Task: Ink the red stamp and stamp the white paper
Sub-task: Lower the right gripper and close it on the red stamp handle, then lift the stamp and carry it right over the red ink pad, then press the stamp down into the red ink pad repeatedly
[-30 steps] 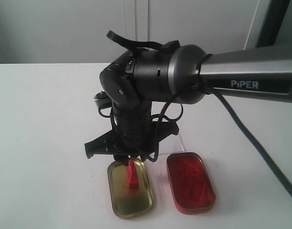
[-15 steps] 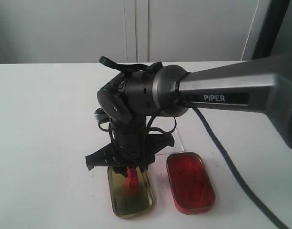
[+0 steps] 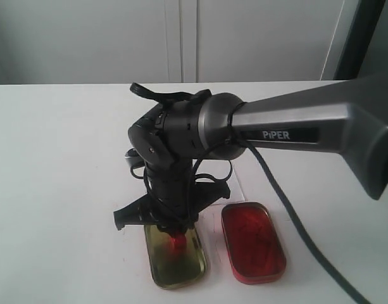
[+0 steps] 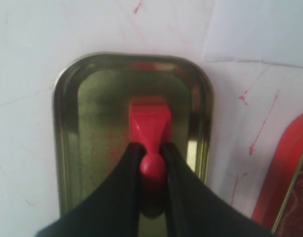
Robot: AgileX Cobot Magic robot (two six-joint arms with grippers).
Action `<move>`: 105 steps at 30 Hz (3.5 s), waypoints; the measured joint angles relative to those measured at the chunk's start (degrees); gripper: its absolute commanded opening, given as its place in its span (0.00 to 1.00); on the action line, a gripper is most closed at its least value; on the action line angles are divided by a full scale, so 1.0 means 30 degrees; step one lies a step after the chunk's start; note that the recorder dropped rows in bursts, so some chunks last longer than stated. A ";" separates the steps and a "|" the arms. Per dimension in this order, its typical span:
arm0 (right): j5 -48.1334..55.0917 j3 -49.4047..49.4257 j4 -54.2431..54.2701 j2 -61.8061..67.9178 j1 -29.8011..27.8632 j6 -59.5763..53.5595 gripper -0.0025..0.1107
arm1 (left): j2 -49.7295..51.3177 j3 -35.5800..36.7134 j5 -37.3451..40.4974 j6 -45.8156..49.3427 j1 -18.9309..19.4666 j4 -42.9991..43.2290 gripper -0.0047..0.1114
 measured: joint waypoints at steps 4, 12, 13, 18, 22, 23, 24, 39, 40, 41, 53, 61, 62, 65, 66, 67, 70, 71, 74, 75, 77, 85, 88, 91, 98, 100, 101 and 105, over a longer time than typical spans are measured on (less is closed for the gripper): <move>-0.0043 0.0000 0.0000 -0.0979 0.0000 -0.0507 0.02 | 0.0000 0.0000 0.0000 0.0000 0.0000 0.0000 0.04; -0.0049 0.0000 0.0000 -0.2948 -0.0035 -0.2021 0.02 | 0.0000 0.0000 0.0000 0.0000 0.0000 0.0000 0.04; -0.0083 0.0000 0.0000 -0.2984 -0.0090 -0.2097 0.02 | 0.0000 0.0000 0.0000 0.0000 0.0000 0.0000 0.04; 0.0121 0.0000 -0.0038 -0.3084 -0.0871 -0.2674 0.02 | 0.0000 0.0000 0.0000 0.0000 0.0000 0.0000 0.04; 0.0482 0.0000 -0.0081 -0.3101 -0.1348 -0.3317 0.02 | 0.0000 0.0000 0.0000 0.0000 0.0000 0.0000 0.04; 0.0581 0.0000 -0.0081 -0.3101 -0.1441 -0.3568 0.02 | 0.0000 0.0000 0.0000 0.0000 0.0000 0.0000 0.04; 0.0664 0.0000 -0.0081 -0.3101 -0.1539 -0.3744 0.02 | 0.0000 0.0000 0.0000 0.0000 0.0000 0.0000 0.04; -0.0059 0.5295 -0.0046 -0.6612 -0.3437 -0.5254 0.02 | 0.0000 0.0000 0.0000 0.0000 0.0000 0.0000 0.04; -0.0108 0.5545 -0.0046 -0.6852 -0.3600 -0.5293 0.02 | 0.0000 0.0000 0.0000 0.0000 0.0000 0.0000 0.04; -0.0108 0.5758 -0.0046 -0.7048 -0.3759 -0.5337 0.02 | 0.0000 0.0000 0.0000 0.0000 0.0000 0.0000 0.04; -0.0443 0.6793 -0.0247 -0.7442 -0.4345 -0.5826 0.02 | 0.0000 0.0000 0.0000 0.0000 0.0000 0.0000 0.04; -0.1180 0.6793 -0.1216 -0.7442 -0.4345 -0.5862 0.02 | 0.0000 0.0000 0.0000 0.0000 0.0000 0.0000 0.04; -0.1272 0.6793 -0.1218 -0.7362 -0.4345 -0.5862 0.02 | 0.0000 0.0000 0.0000 0.0000 0.0000 0.0000 0.04; -0.1359 0.6793 -0.1246 -0.6967 -0.4345 -0.5862 0.02 | 0.0000 0.0000 0.0000 0.0000 0.0000 0.0000 0.04; -0.1359 0.6793 -0.1326 -0.6737 -0.4345 -0.5862 0.02 | 0.0000 0.0000 0.0000 0.0000 0.0000 0.0000 0.04; -0.1364 0.6793 -0.1378 -0.6502 -0.4345 -0.5862 0.02 | 0.0000 0.0000 0.0000 0.0000 0.0000 0.0000 0.04; -0.1618 0.6793 -0.1489 -0.5971 -0.4345 -0.5862 0.02 | 0.0000 0.0000 0.0000 0.0000 0.0000 0.0000 0.04; -0.1716 0.6793 -0.1501 -0.5824 -0.4345 -0.5862 0.02 | 0.0000 0.0000 0.0000 0.0000 0.0000 0.0000 0.04; -0.1969 0.6793 -0.1501 -0.5610 -0.4432 -0.5809 0.02 | 0.0000 0.0000 0.0000 0.0000 0.0000 0.0000 0.04; -0.2064 0.6793 -0.1501 -0.5581 -0.4480 -0.5747 0.02 | 0.0000 0.0000 0.0000 0.0000 0.0000 0.0000 0.04; -0.2197 0.6793 -0.1535 -0.5581 -0.4773 -0.5615 0.02 | 0.0000 0.0000 0.0000 0.0000 0.0000 0.0000 0.04; -0.2226 0.6793 -0.1020 -0.5535 -0.5359 -0.5521 0.02 | 0.0000 0.0000 0.0000 0.0000 0.0000 0.0028 0.04; -0.2341 0.6793 -0.0664 -0.5272 -0.5359 -0.5521 0.02 | 0.0000 0.0000 0.0000 0.0000 0.0000 0.0028 0.04; -0.2341 0.6793 -0.0624 -0.4969 -0.5359 -0.5521 0.02 | 0.0000 0.0000 0.0000 0.0000 0.0000 0.0028 0.04; -0.2436 0.6793 -0.0596 -0.4851 -0.5359 -0.5521 0.02 | 0.0000 0.0000 0.0000 0.0000 0.0000 0.0028 0.04; -0.2561 0.6793 -0.0596 -0.4851 -0.5359 -0.5521 0.02 | 0.0000 0.0000 0.0000 0.0000 0.0000 0.0028 0.04; -0.2649 0.6793 -0.0596 -0.4851 -0.5359 -0.5521 0.02 | 0.0000 0.0000 0.0000 0.0000 0.0000 0.0028 0.04; -0.2769 0.6793 -0.0596 -0.4812 -0.5359 -0.5521 0.02 | 0.0000 0.0000 0.0000 0.0000 0.0000 0.0028 0.04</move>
